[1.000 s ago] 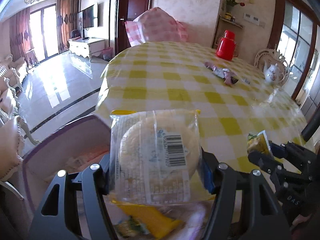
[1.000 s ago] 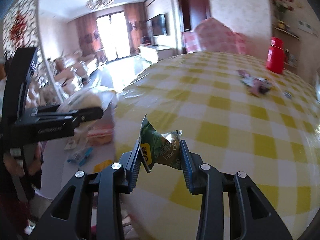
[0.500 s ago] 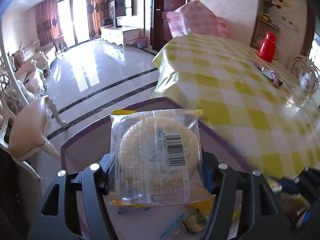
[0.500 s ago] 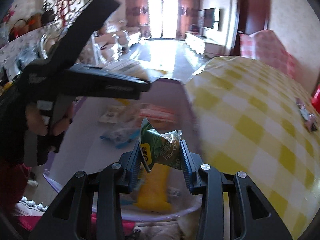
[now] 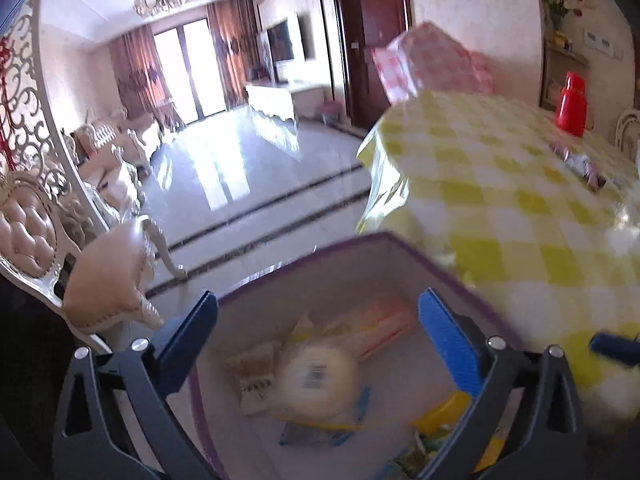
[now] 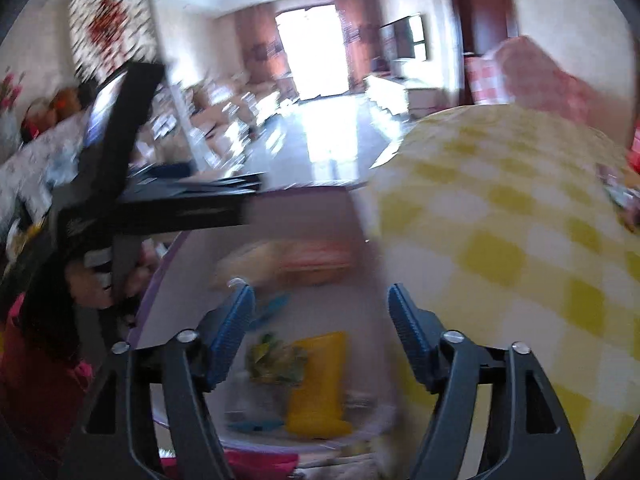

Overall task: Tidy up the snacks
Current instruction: 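Carry the round cake pack and green packet to the purple box and release both, then move both open tools back over the table toward the remaining snacks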

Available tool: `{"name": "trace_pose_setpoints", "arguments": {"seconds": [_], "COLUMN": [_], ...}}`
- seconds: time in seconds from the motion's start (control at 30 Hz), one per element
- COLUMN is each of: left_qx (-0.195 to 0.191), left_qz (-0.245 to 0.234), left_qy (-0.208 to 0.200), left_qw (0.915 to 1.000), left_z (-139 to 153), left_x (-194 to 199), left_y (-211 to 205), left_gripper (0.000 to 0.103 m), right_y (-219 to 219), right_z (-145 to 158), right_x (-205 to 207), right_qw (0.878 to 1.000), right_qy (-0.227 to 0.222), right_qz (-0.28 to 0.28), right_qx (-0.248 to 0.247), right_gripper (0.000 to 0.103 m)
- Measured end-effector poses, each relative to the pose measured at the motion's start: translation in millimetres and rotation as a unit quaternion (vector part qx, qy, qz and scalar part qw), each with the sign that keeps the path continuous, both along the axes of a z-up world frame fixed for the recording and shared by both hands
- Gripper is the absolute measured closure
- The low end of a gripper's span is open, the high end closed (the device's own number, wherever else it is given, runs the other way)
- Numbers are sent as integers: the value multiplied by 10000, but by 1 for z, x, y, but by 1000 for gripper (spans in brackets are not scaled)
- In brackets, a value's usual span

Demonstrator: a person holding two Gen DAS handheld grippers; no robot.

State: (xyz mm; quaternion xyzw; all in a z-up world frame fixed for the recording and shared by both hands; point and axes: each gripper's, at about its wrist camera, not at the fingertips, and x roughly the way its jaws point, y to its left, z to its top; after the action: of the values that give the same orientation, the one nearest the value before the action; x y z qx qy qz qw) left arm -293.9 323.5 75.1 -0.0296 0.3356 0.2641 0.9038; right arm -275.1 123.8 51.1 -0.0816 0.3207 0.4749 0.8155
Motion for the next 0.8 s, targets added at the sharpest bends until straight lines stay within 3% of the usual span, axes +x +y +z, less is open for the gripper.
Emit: {"name": "trace_pose_setpoints", "arguments": {"seconds": [0.2, 0.37, 0.57, 0.63, 0.8], "left_qx": [-198, -651, -1584, -1715, -1640], "left_qz": [-888, -1633, -1895, -1921, -1573], "left_qy": [-400, -687, -460, -393, -465], "left_qw": [9950, 9820, 9679, 9655, 9727], "left_z": [38, 57, 24, 9, -16], "left_x": [20, 79, 181, 217, 291], "left_y": [-61, -130, -216, -243, -274], "left_gripper": [2, 2, 2, 2, 2], "right_y": [-98, -189, -275, -295, -342], "right_z": [18, 15, -1, -8, -20], "right_x": [43, 73, 110, 128, 198], "right_qw": [9906, 9559, 9210, 9130, 8872], "right_qy": [-40, -387, -48, 125, 520], "right_qz": [-1317, -2882, -3879, -4062, -4582], "right_qx": [370, 408, 368, 372, 150], "right_gripper": [19, 16, 16, 16, 16]}}
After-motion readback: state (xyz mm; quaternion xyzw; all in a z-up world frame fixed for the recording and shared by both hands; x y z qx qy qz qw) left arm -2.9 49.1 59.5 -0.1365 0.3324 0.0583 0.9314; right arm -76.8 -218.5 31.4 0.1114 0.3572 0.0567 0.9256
